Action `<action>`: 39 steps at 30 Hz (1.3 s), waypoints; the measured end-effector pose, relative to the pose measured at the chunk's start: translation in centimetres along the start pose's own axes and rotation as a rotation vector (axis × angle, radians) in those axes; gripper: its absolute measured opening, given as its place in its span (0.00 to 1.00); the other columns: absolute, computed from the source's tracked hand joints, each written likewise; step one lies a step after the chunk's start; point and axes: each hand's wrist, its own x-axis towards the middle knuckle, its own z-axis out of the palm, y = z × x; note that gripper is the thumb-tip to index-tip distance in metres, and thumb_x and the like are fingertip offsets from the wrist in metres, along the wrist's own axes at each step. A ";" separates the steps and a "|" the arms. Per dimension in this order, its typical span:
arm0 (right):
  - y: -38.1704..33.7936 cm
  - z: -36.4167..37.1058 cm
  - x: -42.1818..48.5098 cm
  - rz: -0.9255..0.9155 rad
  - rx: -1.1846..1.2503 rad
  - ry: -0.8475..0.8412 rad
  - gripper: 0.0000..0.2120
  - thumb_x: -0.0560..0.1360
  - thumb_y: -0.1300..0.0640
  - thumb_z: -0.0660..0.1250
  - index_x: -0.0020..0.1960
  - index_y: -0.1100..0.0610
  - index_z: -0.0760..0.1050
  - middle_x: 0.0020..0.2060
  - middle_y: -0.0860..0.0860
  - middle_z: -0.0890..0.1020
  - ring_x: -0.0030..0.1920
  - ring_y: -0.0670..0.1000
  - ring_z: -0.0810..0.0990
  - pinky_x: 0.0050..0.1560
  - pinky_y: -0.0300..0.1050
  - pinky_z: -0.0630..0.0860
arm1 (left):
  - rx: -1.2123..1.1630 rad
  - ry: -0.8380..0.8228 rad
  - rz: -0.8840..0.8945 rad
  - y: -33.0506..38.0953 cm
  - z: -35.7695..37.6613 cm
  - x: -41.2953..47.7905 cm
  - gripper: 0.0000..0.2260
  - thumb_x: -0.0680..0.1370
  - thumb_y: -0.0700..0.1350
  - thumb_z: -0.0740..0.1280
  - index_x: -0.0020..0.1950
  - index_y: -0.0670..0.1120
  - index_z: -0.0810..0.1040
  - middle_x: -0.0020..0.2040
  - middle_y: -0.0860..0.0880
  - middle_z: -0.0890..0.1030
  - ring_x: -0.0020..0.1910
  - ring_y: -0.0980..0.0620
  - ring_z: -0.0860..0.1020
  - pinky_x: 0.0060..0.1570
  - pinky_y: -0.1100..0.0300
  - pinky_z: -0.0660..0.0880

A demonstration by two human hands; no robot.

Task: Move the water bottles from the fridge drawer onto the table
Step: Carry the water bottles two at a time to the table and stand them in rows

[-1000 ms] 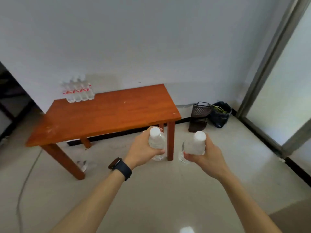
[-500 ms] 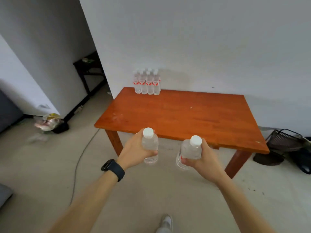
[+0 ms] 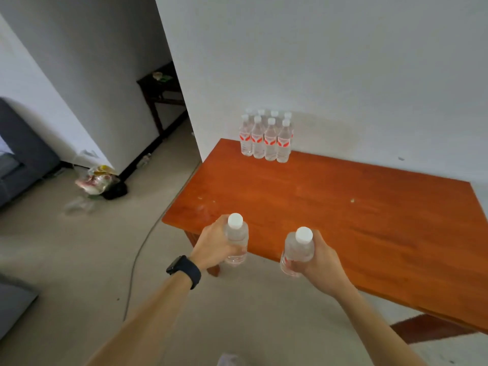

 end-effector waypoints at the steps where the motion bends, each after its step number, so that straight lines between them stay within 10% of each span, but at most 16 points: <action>1: -0.2 0.4 1.6 0.009 -0.008 -0.012 0.27 0.67 0.51 0.79 0.59 0.47 0.67 0.47 0.44 0.81 0.44 0.44 0.81 0.36 0.34 0.72 | -0.015 -0.004 -0.011 -0.6 -0.2 1.5 0.27 0.67 0.48 0.80 0.63 0.53 0.73 0.54 0.58 0.79 0.54 0.58 0.78 0.48 0.66 0.72; 16: -3.5 9.7 29.2 0.267 0.043 0.057 0.31 0.68 0.55 0.80 0.64 0.49 0.66 0.51 0.42 0.79 0.51 0.48 0.81 0.37 0.32 0.73 | 0.018 -0.199 -0.023 -7.8 -5.6 32.3 0.31 0.67 0.48 0.80 0.67 0.52 0.71 0.58 0.53 0.80 0.57 0.51 0.79 0.58 0.50 0.79; 22: -5.6 11.4 38.5 0.368 0.095 0.147 0.34 0.61 0.56 0.83 0.62 0.47 0.71 0.53 0.43 0.81 0.55 0.49 0.80 0.52 0.45 0.78 | 0.054 -0.265 0.043 -8.3 -7.2 42.9 0.30 0.68 0.50 0.79 0.67 0.54 0.70 0.59 0.53 0.79 0.58 0.51 0.79 0.58 0.49 0.79; 32: -7.4 11.5 50.8 0.248 0.063 0.170 0.34 0.64 0.54 0.82 0.64 0.45 0.70 0.54 0.41 0.81 0.55 0.46 0.79 0.50 0.40 0.74 | 0.011 -0.235 0.090 -7.6 -6.8 53.8 0.27 0.69 0.50 0.79 0.65 0.57 0.72 0.57 0.58 0.79 0.56 0.57 0.79 0.49 0.66 0.74; 39: -6.7 11.5 53.9 0.196 0.103 0.198 0.37 0.64 0.51 0.82 0.66 0.37 0.67 0.57 0.36 0.79 0.58 0.44 0.78 0.54 0.40 0.75 | -0.020 -0.275 0.135 -6.9 -6.4 56.5 0.27 0.70 0.50 0.78 0.65 0.57 0.71 0.58 0.58 0.79 0.57 0.57 0.78 0.55 0.57 0.78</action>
